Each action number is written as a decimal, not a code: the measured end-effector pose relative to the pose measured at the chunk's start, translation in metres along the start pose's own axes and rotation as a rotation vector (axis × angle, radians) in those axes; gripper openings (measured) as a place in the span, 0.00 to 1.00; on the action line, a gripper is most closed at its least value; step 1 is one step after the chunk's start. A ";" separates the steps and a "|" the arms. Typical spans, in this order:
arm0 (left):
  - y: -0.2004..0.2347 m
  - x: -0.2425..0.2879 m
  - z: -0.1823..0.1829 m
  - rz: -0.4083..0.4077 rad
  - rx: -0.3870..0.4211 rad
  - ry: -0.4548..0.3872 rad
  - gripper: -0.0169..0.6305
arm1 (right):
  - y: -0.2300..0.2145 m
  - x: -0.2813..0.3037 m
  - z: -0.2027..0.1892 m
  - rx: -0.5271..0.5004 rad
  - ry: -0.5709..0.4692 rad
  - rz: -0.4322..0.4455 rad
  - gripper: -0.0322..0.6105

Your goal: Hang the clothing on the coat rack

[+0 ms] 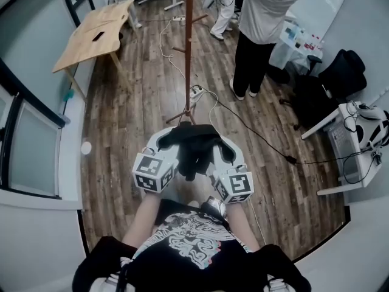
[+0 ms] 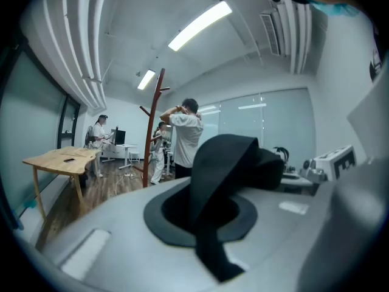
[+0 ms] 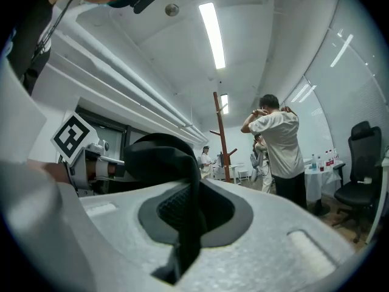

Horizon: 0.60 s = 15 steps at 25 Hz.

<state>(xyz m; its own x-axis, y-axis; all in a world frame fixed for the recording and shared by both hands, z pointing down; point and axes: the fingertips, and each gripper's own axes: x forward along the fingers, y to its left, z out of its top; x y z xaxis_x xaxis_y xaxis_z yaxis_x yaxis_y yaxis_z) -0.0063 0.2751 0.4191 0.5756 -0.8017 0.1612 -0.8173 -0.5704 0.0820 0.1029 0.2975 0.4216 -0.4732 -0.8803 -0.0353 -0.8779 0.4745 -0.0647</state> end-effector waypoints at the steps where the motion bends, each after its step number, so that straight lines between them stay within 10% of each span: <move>1: 0.000 0.001 0.001 0.001 -0.002 -0.001 0.04 | -0.001 0.000 0.001 0.003 0.000 0.002 0.08; 15: 0.014 0.057 0.005 -0.017 -0.001 0.021 0.04 | -0.046 0.031 -0.001 0.019 0.021 -0.007 0.08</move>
<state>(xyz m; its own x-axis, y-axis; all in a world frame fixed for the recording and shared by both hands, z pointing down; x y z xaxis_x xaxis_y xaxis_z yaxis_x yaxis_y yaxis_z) 0.0154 0.2203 0.4242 0.5887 -0.7880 0.1805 -0.8075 -0.5836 0.0857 0.1288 0.2485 0.4245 -0.4691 -0.8831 -0.0134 -0.8795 0.4684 -0.0841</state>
